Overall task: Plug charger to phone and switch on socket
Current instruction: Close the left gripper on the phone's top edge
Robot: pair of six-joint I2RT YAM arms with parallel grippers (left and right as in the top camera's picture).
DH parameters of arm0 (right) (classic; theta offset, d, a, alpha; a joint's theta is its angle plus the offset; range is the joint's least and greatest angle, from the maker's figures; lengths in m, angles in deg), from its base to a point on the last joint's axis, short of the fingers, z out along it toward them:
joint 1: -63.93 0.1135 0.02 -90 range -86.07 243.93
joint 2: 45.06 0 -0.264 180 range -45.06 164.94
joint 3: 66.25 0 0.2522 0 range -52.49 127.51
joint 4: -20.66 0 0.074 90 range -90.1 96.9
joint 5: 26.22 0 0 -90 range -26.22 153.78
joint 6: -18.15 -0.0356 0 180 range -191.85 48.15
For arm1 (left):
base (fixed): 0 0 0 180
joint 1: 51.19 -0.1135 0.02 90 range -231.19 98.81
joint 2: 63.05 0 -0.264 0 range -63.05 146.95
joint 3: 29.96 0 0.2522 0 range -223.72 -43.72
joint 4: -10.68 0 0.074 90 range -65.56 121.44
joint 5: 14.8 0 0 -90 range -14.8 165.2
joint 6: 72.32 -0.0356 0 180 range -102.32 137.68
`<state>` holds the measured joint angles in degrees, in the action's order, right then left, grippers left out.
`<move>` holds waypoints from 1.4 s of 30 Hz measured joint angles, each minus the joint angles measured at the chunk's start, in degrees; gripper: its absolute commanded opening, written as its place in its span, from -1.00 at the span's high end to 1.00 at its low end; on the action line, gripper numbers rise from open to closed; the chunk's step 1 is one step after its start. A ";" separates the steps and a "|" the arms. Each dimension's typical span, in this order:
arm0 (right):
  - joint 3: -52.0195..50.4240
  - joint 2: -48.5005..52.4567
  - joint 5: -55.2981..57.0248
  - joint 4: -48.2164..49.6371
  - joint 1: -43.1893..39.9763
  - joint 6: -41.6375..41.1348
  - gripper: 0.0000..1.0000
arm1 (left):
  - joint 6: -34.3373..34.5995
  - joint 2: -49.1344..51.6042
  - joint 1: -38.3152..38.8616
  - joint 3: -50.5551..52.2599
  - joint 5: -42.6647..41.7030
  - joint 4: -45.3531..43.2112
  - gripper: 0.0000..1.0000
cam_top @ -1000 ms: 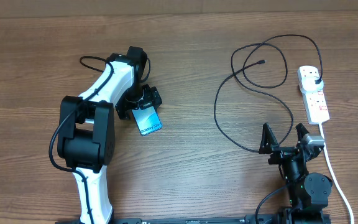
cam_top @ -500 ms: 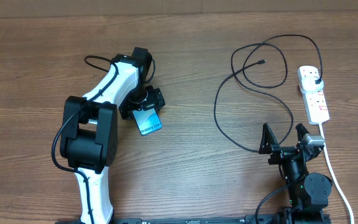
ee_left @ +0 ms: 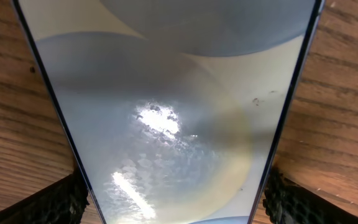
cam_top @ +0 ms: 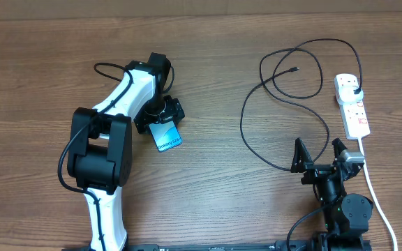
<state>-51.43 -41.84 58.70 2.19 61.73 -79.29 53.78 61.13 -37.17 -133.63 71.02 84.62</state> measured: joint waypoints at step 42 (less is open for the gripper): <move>0.00 0.00 -0.02 -0.02 0.00 0.00 -1.00 | 2.97 -1.09 0.11 1.88 1.66 -2.34 -0.68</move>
<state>-51.43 -41.84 58.68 2.17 61.73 -79.29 56.75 60.04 -37.06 -131.75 72.68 82.28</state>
